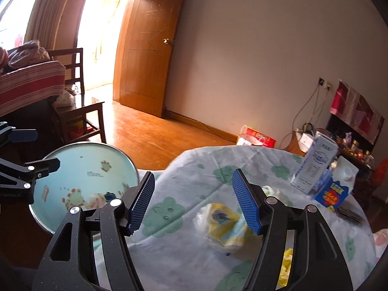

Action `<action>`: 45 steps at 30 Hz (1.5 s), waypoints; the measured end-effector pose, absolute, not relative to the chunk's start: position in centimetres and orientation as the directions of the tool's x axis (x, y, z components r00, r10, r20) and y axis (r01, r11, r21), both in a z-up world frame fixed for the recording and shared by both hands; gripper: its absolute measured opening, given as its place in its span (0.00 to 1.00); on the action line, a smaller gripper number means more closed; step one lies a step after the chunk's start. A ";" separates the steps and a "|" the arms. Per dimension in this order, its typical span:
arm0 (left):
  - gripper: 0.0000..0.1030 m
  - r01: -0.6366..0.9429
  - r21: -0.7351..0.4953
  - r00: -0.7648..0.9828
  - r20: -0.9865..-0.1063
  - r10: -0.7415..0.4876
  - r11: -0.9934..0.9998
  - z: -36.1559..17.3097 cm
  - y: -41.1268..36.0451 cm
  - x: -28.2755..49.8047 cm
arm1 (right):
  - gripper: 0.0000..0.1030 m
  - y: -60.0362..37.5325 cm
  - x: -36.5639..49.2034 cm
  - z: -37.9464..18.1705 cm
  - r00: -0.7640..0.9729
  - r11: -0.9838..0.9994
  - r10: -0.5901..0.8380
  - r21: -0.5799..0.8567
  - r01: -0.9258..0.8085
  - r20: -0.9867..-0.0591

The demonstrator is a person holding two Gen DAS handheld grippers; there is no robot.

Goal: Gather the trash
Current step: 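Move both open tools back over the table toward the remaining plastic bags, then grasp the clear yellow-printed bag with the left tool while the right tool grasps the yellow bag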

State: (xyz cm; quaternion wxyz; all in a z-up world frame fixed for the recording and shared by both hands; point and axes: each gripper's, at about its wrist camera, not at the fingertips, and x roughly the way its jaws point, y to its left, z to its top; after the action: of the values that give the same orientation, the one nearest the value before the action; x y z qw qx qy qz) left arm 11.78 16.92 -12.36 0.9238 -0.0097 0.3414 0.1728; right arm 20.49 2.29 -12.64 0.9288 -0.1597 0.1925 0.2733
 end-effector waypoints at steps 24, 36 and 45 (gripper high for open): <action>0.84 -0.125 0.081 0.760 -0.633 0.148 0.989 -12.8 6.8 17.8 | 0.63 -13.2 25.4 -17.1 0.665 0.982 0.172 0.078 -0.169 -0.727; 0.84 -0.179 0.059 0.755 -0.632 0.176 0.982 -13.0 9.1 16.2 | 0.61 -13.5 26.2 -17.3 0.659 0.981 0.192 0.129 -0.143 -0.728; 0.85 -0.233 0.061 0.763 -0.607 0.221 0.971 -11.4 10.7 14.7 | 0.60 -13.7 26.4 -17.5 0.644 0.976 0.216 0.152 -0.154 -0.734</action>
State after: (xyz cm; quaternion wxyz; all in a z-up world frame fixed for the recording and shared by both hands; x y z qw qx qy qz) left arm 14.69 10.73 -11.38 0.9389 -0.0091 0.3223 0.1209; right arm 26.42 -13.66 -17.45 0.9059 0.0376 0.4093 0.1022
